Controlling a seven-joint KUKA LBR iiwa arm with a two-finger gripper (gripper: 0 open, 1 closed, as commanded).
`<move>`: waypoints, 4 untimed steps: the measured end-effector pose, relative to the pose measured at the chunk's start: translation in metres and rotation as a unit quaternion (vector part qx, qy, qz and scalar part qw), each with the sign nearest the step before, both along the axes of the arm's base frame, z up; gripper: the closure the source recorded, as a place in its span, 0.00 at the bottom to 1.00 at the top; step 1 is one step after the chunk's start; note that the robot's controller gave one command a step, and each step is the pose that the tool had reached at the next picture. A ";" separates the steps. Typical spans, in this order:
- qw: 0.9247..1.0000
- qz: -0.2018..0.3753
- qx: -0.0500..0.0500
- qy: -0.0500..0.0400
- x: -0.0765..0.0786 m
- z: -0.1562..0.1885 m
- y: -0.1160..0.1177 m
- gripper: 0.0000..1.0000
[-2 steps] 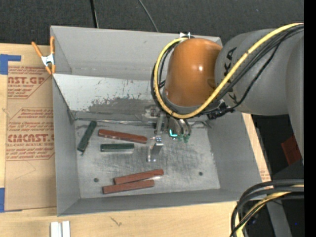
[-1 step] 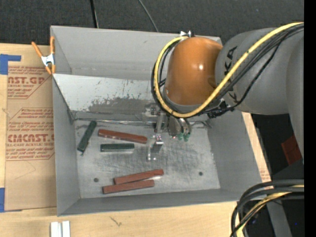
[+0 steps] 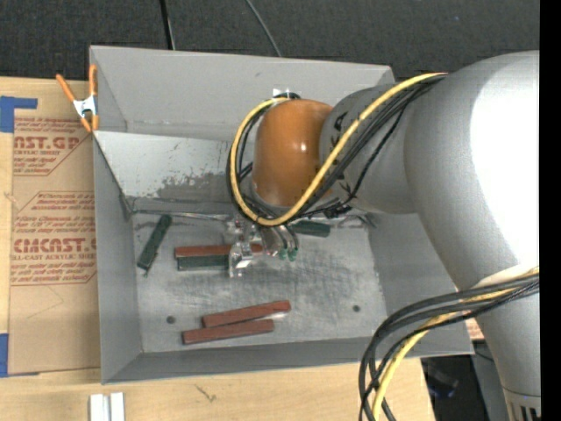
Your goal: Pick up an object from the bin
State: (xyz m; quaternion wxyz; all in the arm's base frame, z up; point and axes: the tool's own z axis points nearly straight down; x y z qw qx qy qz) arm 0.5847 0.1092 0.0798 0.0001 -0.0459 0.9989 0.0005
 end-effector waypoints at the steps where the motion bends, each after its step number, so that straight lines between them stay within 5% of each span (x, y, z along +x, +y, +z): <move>1: 1.000 0.000 0.000 0.000 0.000 0.000 0.000 1.00; 2: 1.000 0.021 0.000 -0.001 -0.006 0.120 -0.002 1.00; 3: 1.000 0.021 0.000 -0.001 -0.006 0.120 -0.002 1.00; 4: 0.997 0.076 0.000 0.001 -0.009 0.166 -0.016 1.00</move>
Offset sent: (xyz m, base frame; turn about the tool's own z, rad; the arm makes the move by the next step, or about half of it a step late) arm -0.0061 -0.0027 0.1202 -0.0416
